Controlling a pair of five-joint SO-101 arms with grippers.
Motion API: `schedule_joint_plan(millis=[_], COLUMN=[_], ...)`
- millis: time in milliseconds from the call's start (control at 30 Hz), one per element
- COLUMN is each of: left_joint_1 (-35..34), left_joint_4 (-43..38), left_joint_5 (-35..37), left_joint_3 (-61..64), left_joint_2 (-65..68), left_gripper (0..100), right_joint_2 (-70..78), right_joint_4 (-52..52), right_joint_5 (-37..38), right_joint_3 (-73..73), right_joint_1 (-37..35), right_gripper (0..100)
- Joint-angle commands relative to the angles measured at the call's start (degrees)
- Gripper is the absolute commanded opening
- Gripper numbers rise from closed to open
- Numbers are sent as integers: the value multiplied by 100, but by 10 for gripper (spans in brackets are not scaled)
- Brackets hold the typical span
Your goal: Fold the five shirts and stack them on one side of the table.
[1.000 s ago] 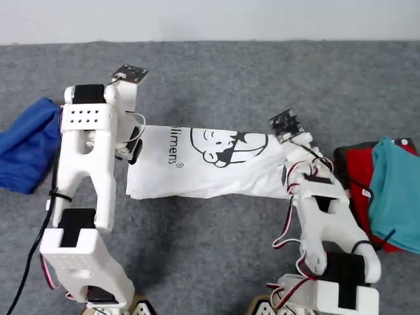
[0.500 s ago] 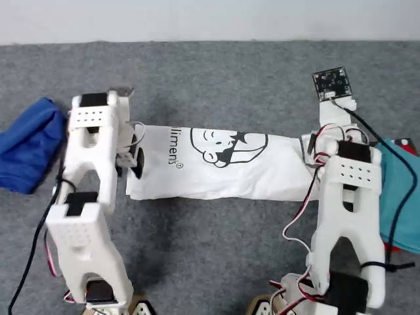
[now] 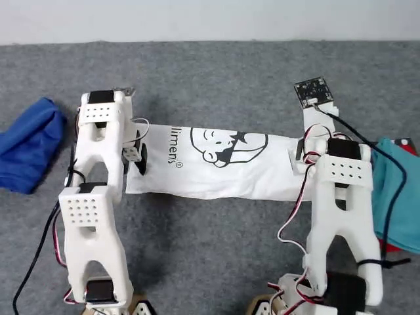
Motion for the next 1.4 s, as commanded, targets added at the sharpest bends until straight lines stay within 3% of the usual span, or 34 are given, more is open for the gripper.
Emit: schedule_joint_plan(millis=[0, 300, 533, 667, 1000, 1200, 1367], left_joint_1=[35, -132, -88, -88, -88, -88, -88], left_joint_4=[105, 105, 105, 105, 105, 105, 114], left_joint_5=[53, 53, 18, 18, 18, 18, 18], left_joint_3=[-224, -505, -796, -796, -796, -796, -796], left_joint_2=[53, 1037, 1284, 1292, 1292, 1292, 1292], left_gripper=[164, 128, 36, 33, 33, 33, 33], right_joint_2=[-224, -215, -198, 180, 2009, 1859, 725], right_joint_4=[119, 954, -110, -743, -1956, -1525, -110], right_joint_5=[-70, -70, -237, -598, -607, -598, -589], right_joint_3=[-185, -141, 589, 835, 765, 237, -475], right_joint_1=[-57, -998, -1886, -1930, -2018, -2000, -1974], right_gripper=[216, 215, 215, 215, 215, 215, 215])
